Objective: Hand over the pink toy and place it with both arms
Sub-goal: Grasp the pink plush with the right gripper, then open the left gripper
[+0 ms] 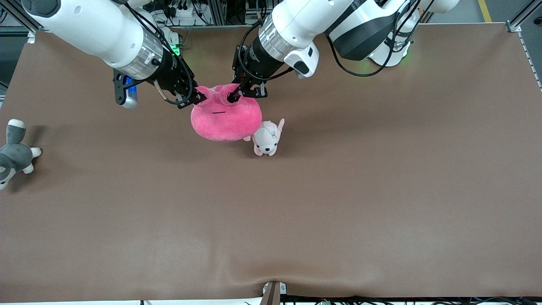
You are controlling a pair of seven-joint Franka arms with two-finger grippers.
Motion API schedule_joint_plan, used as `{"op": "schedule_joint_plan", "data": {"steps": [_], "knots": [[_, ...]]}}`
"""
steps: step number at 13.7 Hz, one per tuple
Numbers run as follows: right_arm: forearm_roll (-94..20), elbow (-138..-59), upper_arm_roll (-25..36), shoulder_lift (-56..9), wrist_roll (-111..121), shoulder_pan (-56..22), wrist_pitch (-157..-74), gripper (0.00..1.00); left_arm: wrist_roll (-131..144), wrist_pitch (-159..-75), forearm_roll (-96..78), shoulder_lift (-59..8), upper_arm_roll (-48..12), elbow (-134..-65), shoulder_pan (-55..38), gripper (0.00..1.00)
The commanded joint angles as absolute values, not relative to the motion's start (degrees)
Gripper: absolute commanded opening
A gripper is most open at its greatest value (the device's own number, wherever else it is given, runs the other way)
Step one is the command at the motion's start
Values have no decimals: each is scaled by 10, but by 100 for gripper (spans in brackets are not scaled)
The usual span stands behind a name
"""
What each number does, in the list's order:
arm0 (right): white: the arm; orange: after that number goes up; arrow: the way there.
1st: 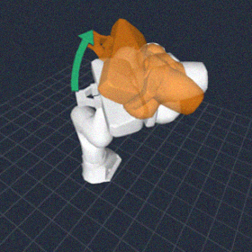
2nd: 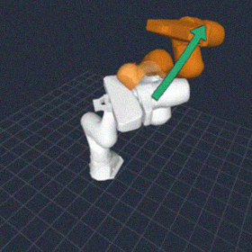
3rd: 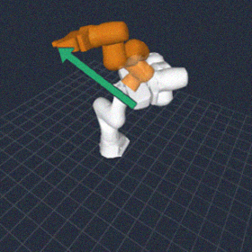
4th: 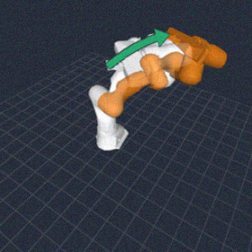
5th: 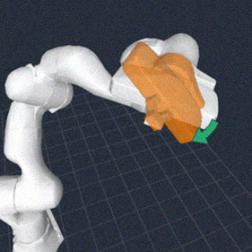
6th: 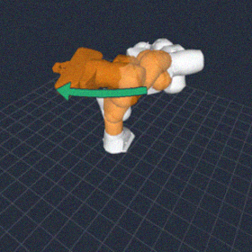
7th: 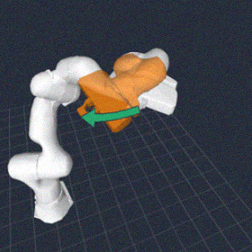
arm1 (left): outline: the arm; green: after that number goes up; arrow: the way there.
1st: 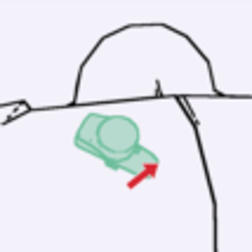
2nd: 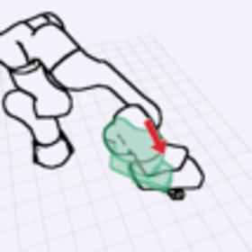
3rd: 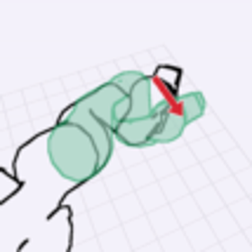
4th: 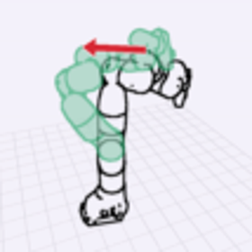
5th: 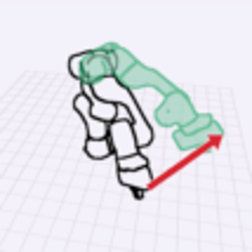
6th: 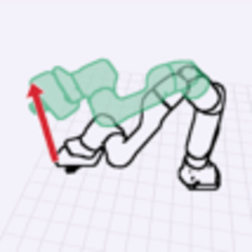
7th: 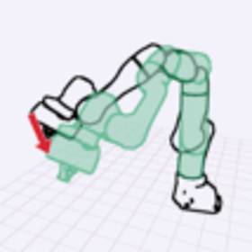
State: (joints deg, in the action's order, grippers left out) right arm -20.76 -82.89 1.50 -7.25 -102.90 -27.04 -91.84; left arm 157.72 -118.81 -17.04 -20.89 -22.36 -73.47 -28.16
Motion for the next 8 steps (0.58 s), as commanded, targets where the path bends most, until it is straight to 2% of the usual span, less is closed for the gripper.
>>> {"op": "schedule_joint_plan", "data": {"steps": [1,8], "knots": [[-202,-828,14,-65,-1007,-240,-912,0,1640,-1171,-164,-211,-225,-715,-273,100],[-202,-834,15,-75,-765,-103,-841,0,1333,-982,-162,-153,-223,-715,-122,100]]}}
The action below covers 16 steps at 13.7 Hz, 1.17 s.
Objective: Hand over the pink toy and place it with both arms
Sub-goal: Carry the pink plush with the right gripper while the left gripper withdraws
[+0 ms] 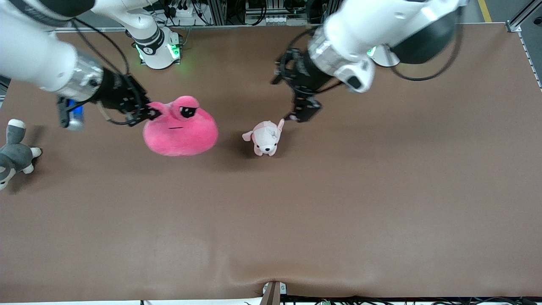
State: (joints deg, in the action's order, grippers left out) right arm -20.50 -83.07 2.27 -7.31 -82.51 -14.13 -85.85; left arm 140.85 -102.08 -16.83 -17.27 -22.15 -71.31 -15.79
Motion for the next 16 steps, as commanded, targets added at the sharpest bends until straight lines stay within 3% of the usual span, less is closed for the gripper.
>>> {"op": "schedule_joint_plan", "data": {"steps": [1,6,12,16], "knots": [[-200,-834,15,-83,-731,-83,-832,0,1278,-964,-155,-149,-224,-715,-99,100],[-183,-835,16,-142,-560,11,-802,0,998,-888,-70,-132,-224,-717,-34,100],[-133,-835,16,-218,-333,108,-795,0,647,-860,16,-131,-224,-722,42,100],[-84,-835,16,-253,-229,136,-773,0,474,-826,79,-130,-222,-727,59,100]]}}
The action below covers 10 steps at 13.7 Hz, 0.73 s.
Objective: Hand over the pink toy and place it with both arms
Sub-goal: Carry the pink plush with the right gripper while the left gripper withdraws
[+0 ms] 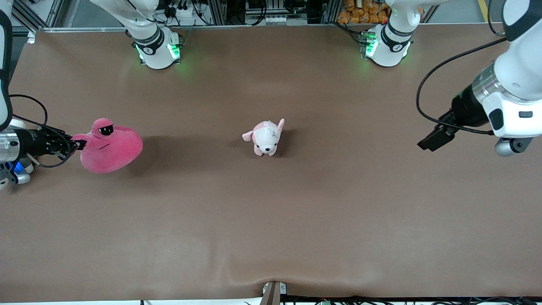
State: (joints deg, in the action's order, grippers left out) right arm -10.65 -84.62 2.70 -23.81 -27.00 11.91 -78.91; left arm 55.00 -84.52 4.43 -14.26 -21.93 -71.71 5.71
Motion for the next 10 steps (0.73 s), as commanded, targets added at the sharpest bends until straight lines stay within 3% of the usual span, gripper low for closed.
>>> {"op": "schedule_joint_plan", "data": {"steps": [1,7,10], "knots": [[-79,-835,16,-261,-201,141,-773,0,420,-816,88,-128,-215,-726,61,100],[-69,-830,15,-294,-149,178,-760,0,196,-818,75,-88,-207,-750,100,100],[-144,-828,15,-308,-178,189,-767,0,114,-862,48,-4,-89,-854,17,100]]}}
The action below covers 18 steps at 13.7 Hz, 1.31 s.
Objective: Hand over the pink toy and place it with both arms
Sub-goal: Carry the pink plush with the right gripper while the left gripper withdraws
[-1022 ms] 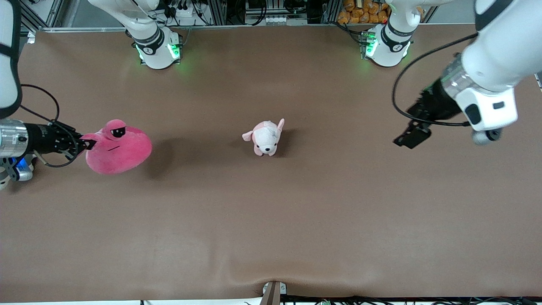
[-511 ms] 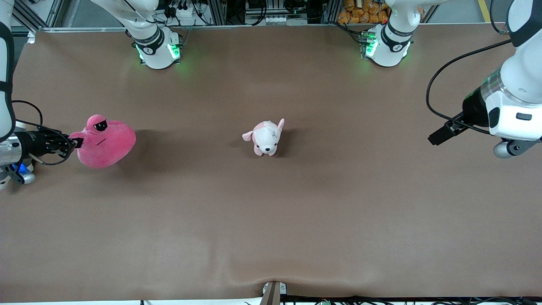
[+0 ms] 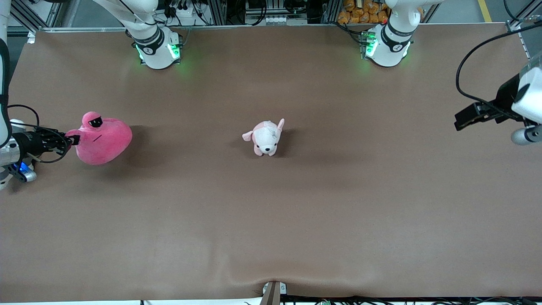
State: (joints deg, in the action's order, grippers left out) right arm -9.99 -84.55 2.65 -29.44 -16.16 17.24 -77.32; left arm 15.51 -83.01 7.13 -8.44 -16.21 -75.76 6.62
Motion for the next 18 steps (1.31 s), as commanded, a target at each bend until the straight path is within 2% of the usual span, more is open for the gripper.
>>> {"op": "schedule_joint_plan", "data": {"steps": [1,3,7,8,9,10,11,14,18], "knots": [[-182,-829,15,-313,-211,204,-768,0,109,-870,29,23,-39,-888,-17,100],[-212,-830,15,-325,-232,212,-769,0,110,-874,25,50,-7,-914,-45,100],[-212,-829,14,-344,-229,207,-807,0,119,-863,25,47,-10,-907,-40,100],[-208,-829,15,-346,-226,207,-813,7,121,-861,28,47,-10,-908,-39,100],[-207,-829,14,-351,-224,208,-816,45,118,-855,29,44,-7,-907,-37,100],[-206,-829,15,-351,-222,208,-817,94,120,-856,28,41,-6,-907,-37,100],[-206,-829,14,-352,-217,207,-817,100,123,-856,28,35,-6,-906,-37,100],[-193,-825,11,-348,-209,204,-814,100,147,-856,34,26,-11,-903,-45,100],[-168,-772,9,-338,-122,198,-808,100,149,-857,35,23,-10,-902,-39,100]]}}
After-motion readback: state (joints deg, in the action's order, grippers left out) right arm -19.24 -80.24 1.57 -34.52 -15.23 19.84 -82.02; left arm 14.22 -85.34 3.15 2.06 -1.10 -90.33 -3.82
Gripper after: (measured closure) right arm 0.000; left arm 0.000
